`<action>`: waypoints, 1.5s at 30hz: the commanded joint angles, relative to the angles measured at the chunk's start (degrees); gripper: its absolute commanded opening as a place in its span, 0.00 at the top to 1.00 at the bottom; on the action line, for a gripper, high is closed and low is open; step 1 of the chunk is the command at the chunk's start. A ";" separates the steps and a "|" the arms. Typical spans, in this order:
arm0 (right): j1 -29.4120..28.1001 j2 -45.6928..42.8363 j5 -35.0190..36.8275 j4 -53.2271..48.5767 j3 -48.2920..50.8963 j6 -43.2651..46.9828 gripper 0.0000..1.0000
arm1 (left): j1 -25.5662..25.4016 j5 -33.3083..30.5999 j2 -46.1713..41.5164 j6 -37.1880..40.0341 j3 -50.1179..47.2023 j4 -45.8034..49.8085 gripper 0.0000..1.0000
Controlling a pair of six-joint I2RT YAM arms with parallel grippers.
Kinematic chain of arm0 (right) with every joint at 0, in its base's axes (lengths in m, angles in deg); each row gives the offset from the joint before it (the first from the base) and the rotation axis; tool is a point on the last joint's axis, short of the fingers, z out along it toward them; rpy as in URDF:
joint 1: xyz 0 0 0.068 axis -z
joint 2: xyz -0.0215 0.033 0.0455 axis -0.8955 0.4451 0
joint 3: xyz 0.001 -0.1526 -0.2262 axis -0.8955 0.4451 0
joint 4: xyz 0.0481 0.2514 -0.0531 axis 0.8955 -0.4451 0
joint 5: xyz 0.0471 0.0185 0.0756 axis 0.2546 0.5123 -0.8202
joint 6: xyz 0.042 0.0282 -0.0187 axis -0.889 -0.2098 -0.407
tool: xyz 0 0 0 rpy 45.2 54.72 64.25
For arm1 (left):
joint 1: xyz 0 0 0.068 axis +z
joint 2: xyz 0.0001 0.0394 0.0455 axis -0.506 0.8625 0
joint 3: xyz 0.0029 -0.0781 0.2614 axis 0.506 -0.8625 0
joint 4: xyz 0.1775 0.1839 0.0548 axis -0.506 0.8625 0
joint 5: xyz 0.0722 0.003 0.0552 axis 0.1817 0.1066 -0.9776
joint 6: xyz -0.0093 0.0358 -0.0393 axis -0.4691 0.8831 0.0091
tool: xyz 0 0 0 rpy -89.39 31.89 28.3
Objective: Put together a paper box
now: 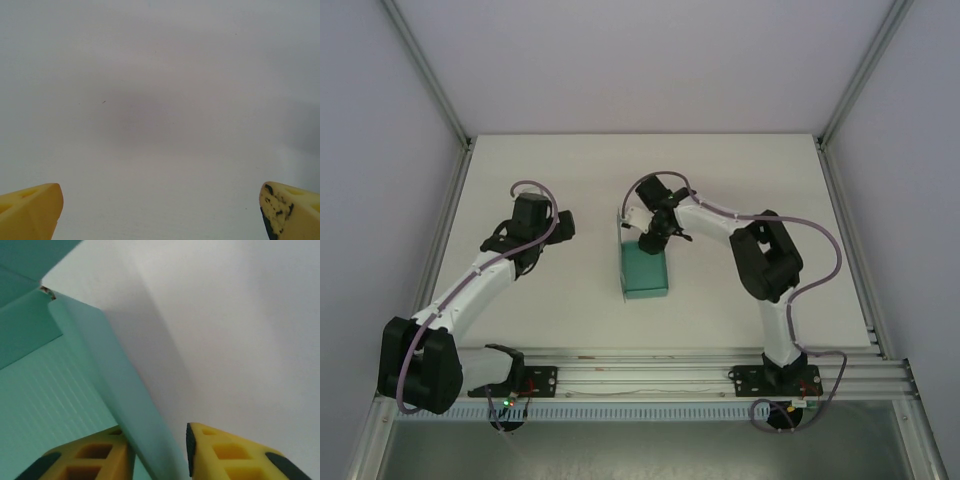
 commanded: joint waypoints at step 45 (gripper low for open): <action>3.66 -46.59 10.12 11.04 29.82 -27.81 0.00 | -0.67 52.58 12.63 45.69 11.41 -5.89 0.00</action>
